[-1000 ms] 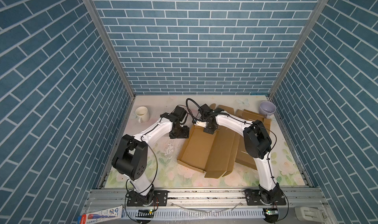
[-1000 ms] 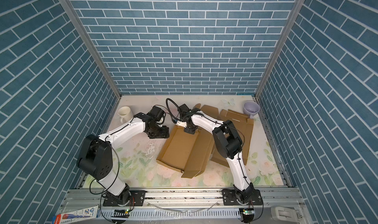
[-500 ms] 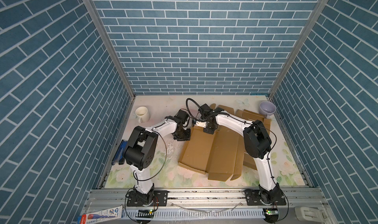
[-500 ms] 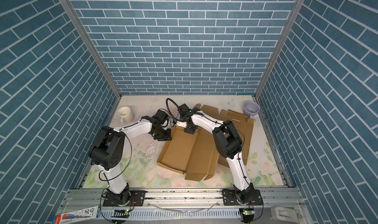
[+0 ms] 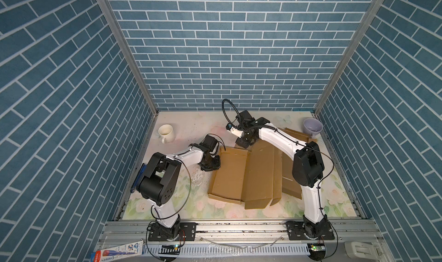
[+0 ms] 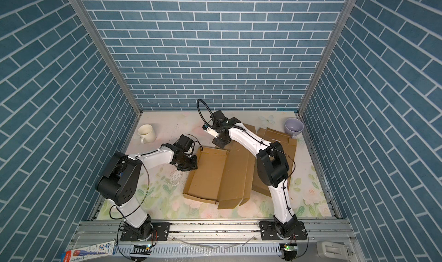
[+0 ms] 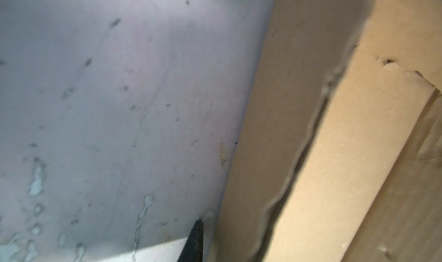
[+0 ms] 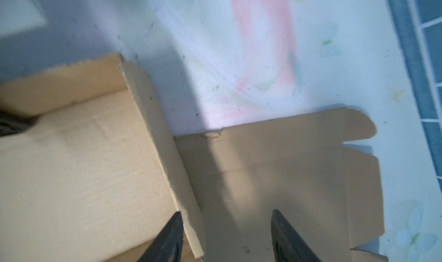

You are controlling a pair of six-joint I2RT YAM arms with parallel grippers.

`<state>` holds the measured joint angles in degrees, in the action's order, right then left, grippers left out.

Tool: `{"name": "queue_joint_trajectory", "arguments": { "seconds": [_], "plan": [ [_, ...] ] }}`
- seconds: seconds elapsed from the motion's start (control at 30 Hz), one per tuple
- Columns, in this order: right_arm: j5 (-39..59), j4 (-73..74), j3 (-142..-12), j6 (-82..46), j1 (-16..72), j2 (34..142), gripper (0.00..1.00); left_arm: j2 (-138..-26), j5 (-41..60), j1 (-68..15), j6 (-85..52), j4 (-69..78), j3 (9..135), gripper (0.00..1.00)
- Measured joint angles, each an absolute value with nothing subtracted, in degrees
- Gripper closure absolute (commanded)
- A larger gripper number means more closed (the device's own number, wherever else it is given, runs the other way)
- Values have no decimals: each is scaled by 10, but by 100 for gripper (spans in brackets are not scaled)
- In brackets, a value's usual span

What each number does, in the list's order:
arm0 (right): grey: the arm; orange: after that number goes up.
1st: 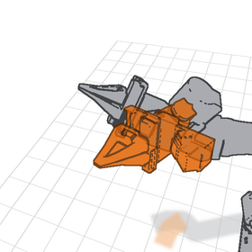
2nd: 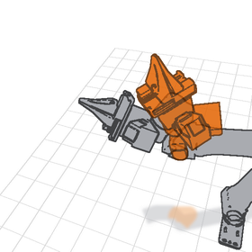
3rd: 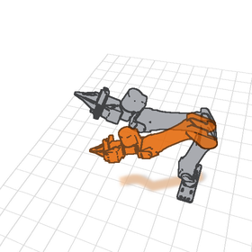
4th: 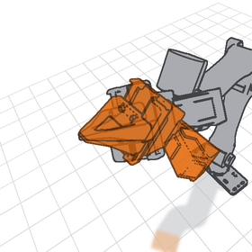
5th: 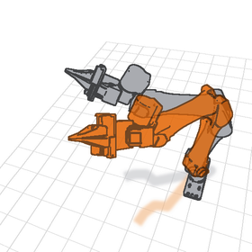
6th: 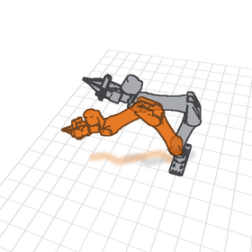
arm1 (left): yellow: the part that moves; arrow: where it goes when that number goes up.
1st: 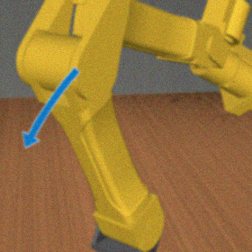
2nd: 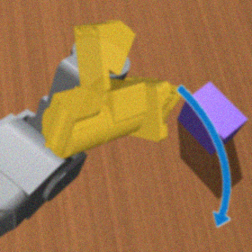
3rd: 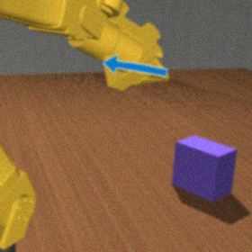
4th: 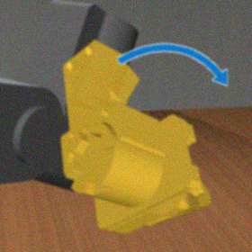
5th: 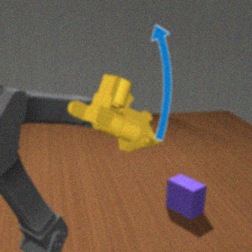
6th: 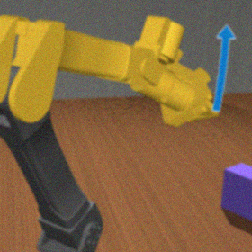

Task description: Fold the paper box

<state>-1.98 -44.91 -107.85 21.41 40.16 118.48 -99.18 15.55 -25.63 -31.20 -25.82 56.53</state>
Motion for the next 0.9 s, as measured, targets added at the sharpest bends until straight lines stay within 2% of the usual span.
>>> {"name": "queue_joint_trajectory", "arguments": {
  "seconds": [0.13,0.27,0.47,0.67,0.9],
  "plan": [
    [-49,-454,-1094,112,388,1120,46,-968,143,-256,-343,-251,542,78],
    [-90,-478,-1087,3,362,1022,44,-940,130,-256,-381,-241,513,78],
    [-68,-542,-1032,-102,266,865,24,-909,108,-256,-439,-233,490,78],
    [27,-589,-949,-134,234,802,20,-892,96,-256,-481,-217,468,78],
    [160,-574,-802,-168,215,788,20,-892,94,-256,-497,-206,455,77]
  ]
}}
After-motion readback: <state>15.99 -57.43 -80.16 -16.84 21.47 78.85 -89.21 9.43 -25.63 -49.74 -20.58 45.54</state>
